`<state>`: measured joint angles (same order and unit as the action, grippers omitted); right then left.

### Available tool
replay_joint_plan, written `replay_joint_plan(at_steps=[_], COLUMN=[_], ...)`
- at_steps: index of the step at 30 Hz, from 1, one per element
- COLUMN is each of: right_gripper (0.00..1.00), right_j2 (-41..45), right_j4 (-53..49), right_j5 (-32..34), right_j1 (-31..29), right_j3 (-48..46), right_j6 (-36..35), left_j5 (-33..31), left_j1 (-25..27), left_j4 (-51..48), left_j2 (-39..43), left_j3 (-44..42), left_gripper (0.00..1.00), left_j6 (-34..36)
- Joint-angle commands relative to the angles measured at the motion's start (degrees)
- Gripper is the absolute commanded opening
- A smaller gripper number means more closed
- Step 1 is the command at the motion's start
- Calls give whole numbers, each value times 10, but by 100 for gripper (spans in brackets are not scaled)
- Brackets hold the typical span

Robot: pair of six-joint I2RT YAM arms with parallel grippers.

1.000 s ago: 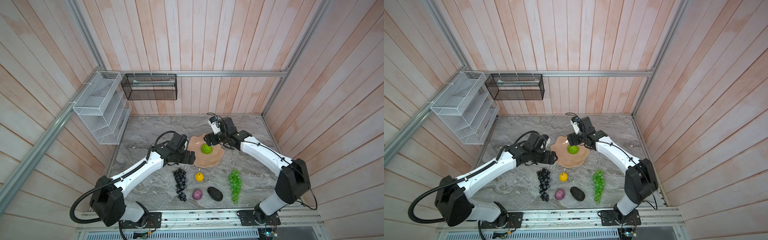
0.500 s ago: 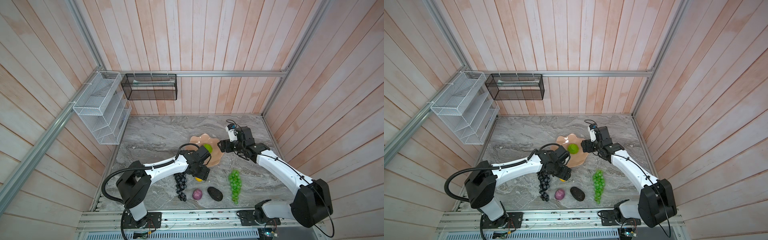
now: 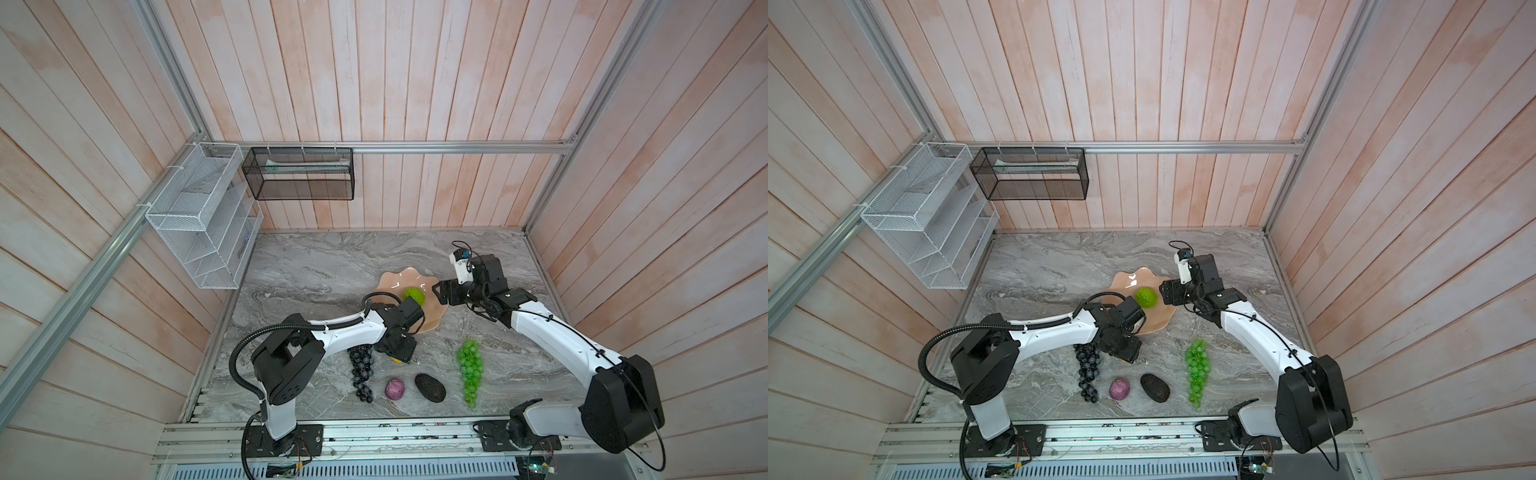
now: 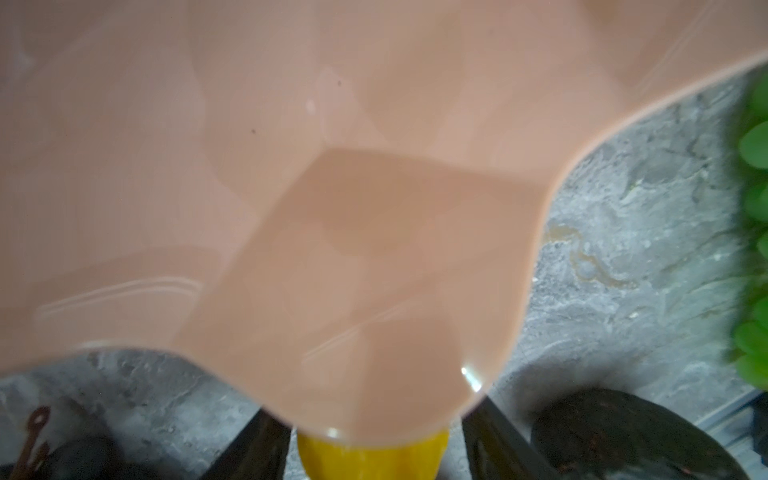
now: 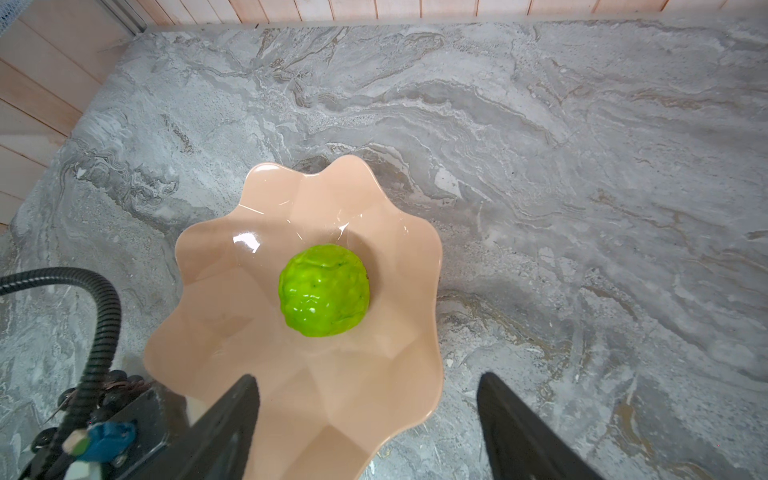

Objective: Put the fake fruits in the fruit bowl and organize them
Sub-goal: 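Grasp the yellow pear with the left gripper while the right gripper hovers, then lower the yellow pear into the bowl beside the citrus and open the left gripper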

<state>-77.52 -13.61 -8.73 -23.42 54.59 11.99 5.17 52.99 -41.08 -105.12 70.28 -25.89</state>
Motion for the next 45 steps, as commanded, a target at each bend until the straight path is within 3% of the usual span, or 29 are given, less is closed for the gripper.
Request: replay_joint_plan(at_steps=[1, 12, 21, 25, 34, 45], right_gripper=[83, 82, 81, 81, 81, 81], right_j2=[-6, 3, 7, 8, 28, 38], right_j4=[12, 15, 15, 6, 15, 8], right_j5=[-11, -4, -3, -6, -22, -38], right_j1=[2, 2, 2, 2, -1, -2], right_j3=[-5, -8, -4, 4, 10, -5], right_j6=[4, 1, -5, -11, 3, -8], left_j5=[-14, -19, -12, 3, -25, -44], left_j1=[0, 0, -14, -60, -135, -169], left_j4=[15, 15, -47, -51, -33, 11], left_j2=[-15, 10, 120, 140, 15, -122], left_j3=[-7, -23, -8, 32, 176, 250], left_gripper=[59, 41, 41, 41, 38, 36], left_j6=[2, -7, -14, -14, 27, 16])
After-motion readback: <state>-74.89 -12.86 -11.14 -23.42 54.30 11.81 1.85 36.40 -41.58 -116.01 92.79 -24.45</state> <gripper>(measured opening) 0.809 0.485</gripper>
